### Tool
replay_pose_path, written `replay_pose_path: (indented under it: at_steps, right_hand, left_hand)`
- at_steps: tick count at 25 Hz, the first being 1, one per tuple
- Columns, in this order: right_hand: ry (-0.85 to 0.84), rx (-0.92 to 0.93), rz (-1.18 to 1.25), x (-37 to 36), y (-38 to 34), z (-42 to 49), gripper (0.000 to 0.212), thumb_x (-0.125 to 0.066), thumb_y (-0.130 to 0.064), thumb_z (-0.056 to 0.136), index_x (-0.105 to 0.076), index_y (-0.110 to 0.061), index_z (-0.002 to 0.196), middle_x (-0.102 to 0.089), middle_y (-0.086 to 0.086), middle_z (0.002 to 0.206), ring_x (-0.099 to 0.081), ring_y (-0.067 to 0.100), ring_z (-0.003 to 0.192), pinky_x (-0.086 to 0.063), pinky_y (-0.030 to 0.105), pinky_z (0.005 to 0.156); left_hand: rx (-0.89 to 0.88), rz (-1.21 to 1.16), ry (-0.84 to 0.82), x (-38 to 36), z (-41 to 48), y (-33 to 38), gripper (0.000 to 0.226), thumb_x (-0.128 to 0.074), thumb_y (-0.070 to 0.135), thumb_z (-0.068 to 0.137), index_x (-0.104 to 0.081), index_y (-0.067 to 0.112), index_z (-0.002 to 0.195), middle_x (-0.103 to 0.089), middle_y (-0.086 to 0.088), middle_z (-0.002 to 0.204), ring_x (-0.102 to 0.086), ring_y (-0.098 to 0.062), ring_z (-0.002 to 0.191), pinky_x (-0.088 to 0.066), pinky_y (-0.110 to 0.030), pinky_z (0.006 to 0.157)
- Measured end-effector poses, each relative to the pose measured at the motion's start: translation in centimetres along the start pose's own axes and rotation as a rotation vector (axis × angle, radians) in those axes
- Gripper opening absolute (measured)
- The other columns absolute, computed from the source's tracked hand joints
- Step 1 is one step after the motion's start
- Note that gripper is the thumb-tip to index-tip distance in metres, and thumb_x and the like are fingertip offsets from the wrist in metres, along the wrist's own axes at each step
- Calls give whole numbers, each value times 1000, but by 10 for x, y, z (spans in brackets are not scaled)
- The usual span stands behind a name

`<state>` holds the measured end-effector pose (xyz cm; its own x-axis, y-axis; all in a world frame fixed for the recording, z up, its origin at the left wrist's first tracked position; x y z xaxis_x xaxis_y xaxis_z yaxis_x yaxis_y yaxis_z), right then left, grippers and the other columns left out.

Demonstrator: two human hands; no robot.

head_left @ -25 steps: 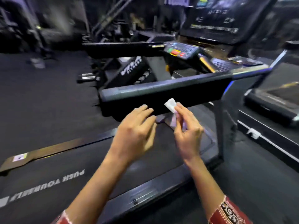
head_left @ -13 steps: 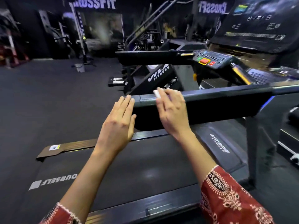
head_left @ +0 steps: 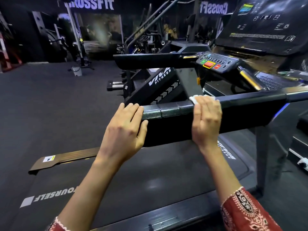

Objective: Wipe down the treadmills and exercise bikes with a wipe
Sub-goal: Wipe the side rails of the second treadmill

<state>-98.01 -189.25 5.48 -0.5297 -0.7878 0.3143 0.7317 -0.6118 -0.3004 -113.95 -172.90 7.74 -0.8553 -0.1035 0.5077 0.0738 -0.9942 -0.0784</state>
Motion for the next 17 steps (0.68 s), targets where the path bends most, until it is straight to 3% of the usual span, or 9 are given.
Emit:
replay_pose_path:
  at_steps: [2, 4, 6, 10, 12, 14, 17]
  right_hand:
    - [-4, 7, 21, -11, -30, -5, 44, -29, -26, 102, -68, -6, 112, -66, 8, 116, -58, 31, 111, -31, 49, 108]
    - [-66, 225, 116, -11, -48, -14, 45, -29, -26, 104, -66, -4, 118, -65, 9, 121, -57, 28, 115, -35, 46, 107]
    - [-103, 368, 116, 1, -13, -5, 47, -29, -28, 104, -63, 0, 123, -63, 12, 125, -56, 29, 118, -39, 46, 105]
    - [9, 57, 14, 32, 110, 21, 49, -27, -28, 104, -62, 2, 121, -62, 16, 124, -53, 33, 118, -34, 46, 108]
    - [65, -51, 35, 33, 116, 21, 50, -25, -27, 103, -63, 1, 120, -61, 15, 125, -51, 33, 120, -28, 47, 112]
    - [-18, 67, 126, 28, 92, 21, 52, -22, -27, 104, -62, 2, 121, -61, 16, 125, -50, 31, 120, -30, 55, 108]
    - [-102, 379, 134, 31, 111, 19, 47, -25, -22, 104, -59, 3, 125, -60, 17, 128, -53, 31, 122, -34, 50, 109]
  left_hand:
    - [-10, 16, 0, -7, 9, 10, 39, -46, 20, 90, -65, -8, 109, -66, -22, 109, -64, -36, 100, -39, -44, 101]
    - [-22, 22, 11, -15, 15, 24, 38, -47, 20, 89, -65, -8, 108, -66, -23, 108, -64, -37, 98, -36, -43, 100]
    - [-46, 24, 22, -28, 23, 41, 38, -48, 20, 88, -66, -8, 108, -66, -23, 109, -64, -38, 99, -36, -43, 98]
    - [-57, 48, 29, -59, 40, 82, 39, -48, 22, 89, -66, -6, 110, -66, -22, 111, -64, -37, 102, -39, -43, 97]
    - [-32, 49, 21, -72, 49, 105, 40, -49, 22, 89, -66, -5, 111, -66, -21, 112, -64, -36, 103, -39, -44, 97]
    - [-22, 47, 20, -87, 60, 128, 41, -48, 23, 88, -66, -5, 112, -66, -21, 113, -64, -36, 104, -40, -45, 97]
    - [-7, 50, 35, -107, 72, 155, 40, -48, 22, 88, -66, -4, 113, -65, -20, 115, -64, -35, 105, -40, -46, 97]
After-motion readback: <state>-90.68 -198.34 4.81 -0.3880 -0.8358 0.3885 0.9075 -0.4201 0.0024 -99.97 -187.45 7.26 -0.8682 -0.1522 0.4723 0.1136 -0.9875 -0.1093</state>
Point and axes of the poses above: each hand's wrist, its own z-axis towards the middle knuckle, its own x-axis out of the back of the hand, y = z × x, the point moved 1 cm from there along z, towards the middle knuckle
